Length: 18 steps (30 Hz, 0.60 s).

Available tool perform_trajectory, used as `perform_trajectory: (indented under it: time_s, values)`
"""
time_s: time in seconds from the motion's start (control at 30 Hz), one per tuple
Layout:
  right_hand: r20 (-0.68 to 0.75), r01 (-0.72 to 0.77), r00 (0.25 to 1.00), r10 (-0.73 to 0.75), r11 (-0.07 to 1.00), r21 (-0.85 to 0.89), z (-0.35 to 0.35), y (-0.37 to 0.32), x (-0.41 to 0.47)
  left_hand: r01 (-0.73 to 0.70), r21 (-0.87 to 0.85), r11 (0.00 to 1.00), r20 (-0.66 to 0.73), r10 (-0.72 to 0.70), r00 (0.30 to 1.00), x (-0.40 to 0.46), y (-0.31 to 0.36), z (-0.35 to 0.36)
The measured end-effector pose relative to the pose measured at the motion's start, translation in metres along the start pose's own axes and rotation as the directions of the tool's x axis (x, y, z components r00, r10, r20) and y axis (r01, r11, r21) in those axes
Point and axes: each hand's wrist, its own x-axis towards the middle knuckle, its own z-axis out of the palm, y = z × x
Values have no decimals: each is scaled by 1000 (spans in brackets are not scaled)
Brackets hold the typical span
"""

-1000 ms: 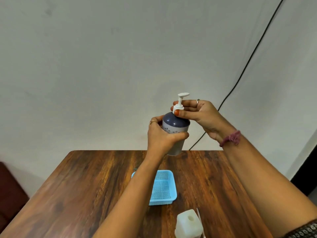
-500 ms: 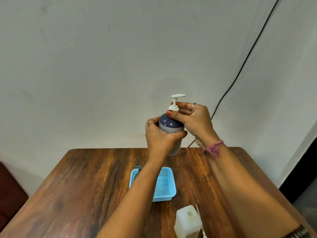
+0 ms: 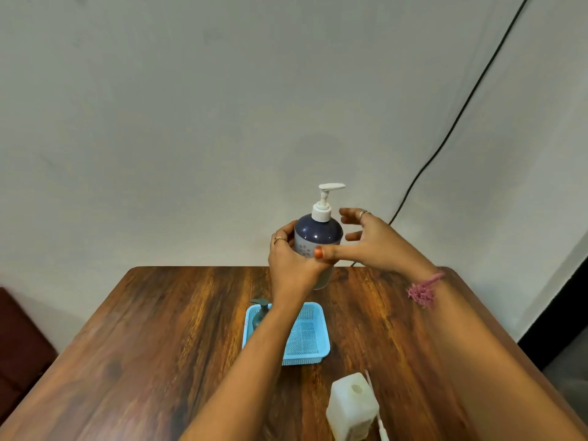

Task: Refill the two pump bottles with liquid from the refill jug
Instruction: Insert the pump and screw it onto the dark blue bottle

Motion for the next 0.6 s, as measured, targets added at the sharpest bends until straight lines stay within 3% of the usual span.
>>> perform_trajectory:
  time_s: [0.27,0.43,0.6]
  values:
    - [-79,31,996,-29,999,19,42,9,2,0,59,998,47,-2,999,-13,-27,-8]
    - [-115,-34,993,33,999,-6,70,30,11,86,91,992,205,-103,973,-22,-63,-31]
    - [-104,-133,986,127,990,-52,94,56,26,185,153,971,237,-218,947,-36,-98,-61]
